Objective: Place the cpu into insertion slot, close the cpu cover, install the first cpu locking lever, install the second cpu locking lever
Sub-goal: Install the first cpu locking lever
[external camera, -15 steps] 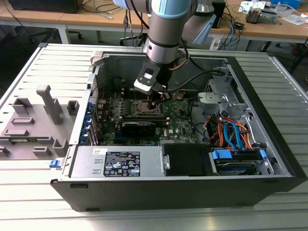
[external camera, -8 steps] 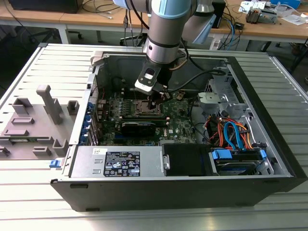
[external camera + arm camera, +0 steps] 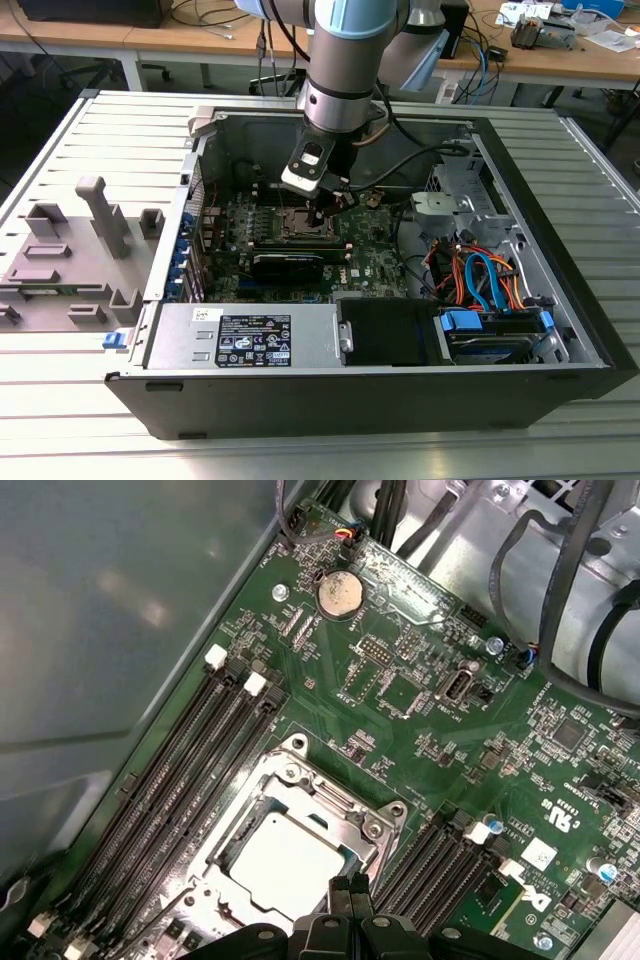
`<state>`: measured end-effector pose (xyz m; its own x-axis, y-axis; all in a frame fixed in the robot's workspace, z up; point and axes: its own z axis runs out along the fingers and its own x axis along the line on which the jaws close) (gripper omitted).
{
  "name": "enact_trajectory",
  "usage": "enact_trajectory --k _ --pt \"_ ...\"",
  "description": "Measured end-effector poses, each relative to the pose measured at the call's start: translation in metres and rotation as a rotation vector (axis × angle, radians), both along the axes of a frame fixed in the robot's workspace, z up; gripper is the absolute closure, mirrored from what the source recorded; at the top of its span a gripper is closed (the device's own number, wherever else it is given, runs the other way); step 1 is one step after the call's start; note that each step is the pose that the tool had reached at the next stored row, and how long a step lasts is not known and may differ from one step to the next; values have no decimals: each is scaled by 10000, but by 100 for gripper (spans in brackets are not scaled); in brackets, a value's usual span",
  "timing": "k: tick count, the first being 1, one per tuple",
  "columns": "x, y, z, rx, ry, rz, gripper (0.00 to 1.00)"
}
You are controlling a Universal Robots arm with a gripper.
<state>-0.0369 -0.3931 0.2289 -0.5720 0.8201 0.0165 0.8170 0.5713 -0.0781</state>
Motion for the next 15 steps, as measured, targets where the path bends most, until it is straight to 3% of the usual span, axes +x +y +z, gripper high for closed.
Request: enact_trajectory --k 15 --pt "0 0 0 21 0 425 89"
